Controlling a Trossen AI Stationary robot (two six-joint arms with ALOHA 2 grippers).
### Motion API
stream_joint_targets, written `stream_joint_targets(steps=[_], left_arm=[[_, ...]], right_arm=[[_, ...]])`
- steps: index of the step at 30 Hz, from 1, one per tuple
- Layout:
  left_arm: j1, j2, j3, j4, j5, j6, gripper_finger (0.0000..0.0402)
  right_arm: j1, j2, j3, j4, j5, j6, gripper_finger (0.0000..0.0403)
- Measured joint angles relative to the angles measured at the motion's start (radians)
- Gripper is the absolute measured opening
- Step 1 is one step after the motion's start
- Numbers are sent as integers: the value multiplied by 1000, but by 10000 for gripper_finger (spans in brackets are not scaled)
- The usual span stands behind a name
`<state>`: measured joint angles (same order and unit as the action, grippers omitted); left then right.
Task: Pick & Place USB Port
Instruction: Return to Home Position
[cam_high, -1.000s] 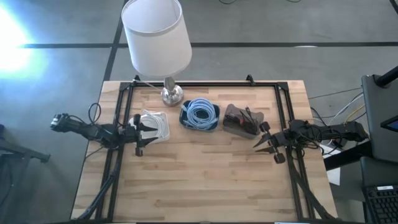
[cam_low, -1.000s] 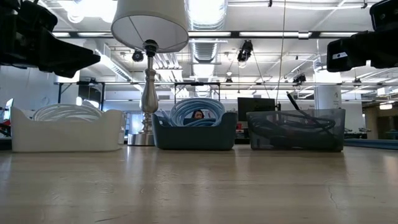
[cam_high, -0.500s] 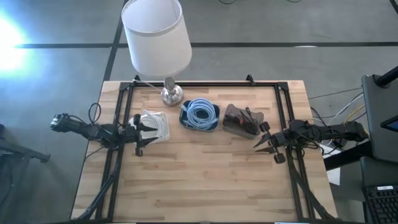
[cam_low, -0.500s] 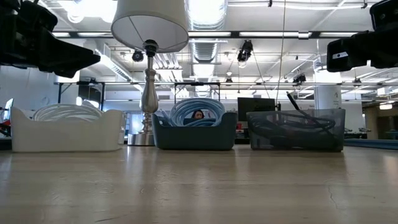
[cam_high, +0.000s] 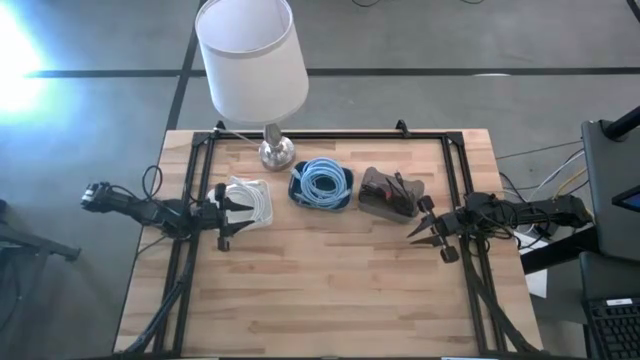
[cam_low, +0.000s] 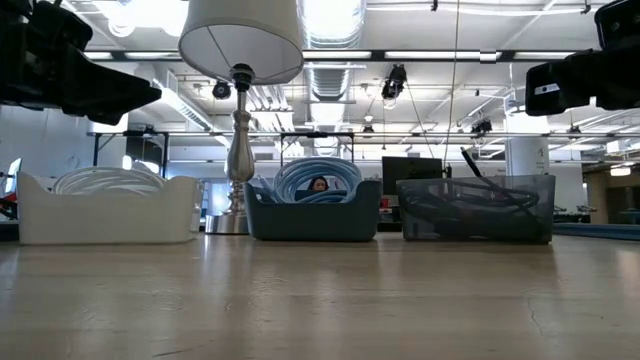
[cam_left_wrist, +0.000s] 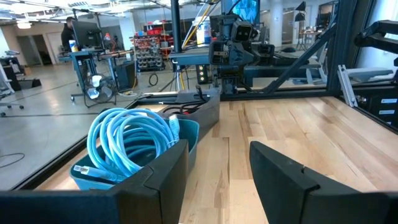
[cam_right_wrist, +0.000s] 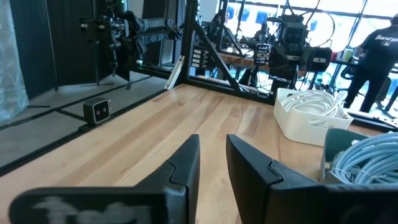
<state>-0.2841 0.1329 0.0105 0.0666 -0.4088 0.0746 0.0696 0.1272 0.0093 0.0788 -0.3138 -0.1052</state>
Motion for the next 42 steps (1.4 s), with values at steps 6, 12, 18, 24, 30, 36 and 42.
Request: stream_joint_targets(steps=[6,12,18,24,30,36,42], left_arm=[[0,0,0,1,0,0,177],[0,0,0,2,0,0,177],[0,0,0,2,0,0,177],[0,0,0,3,0,0,177],[0,0,0,3,0,0,177],[0,0,0,3,0,0,177],[0,0,1,3,0,0,177]], right_arm=[[0,0,0,0,0,-1,85],[0,0,0,0,0,-2,91],[0,0,0,0,0,0,82],[0,0,0,0,0,0,70],[0,0,0,0,0,-1,72],[0,0,0,0,0,-2,83],[0,0,0,0,0,-1,91]])
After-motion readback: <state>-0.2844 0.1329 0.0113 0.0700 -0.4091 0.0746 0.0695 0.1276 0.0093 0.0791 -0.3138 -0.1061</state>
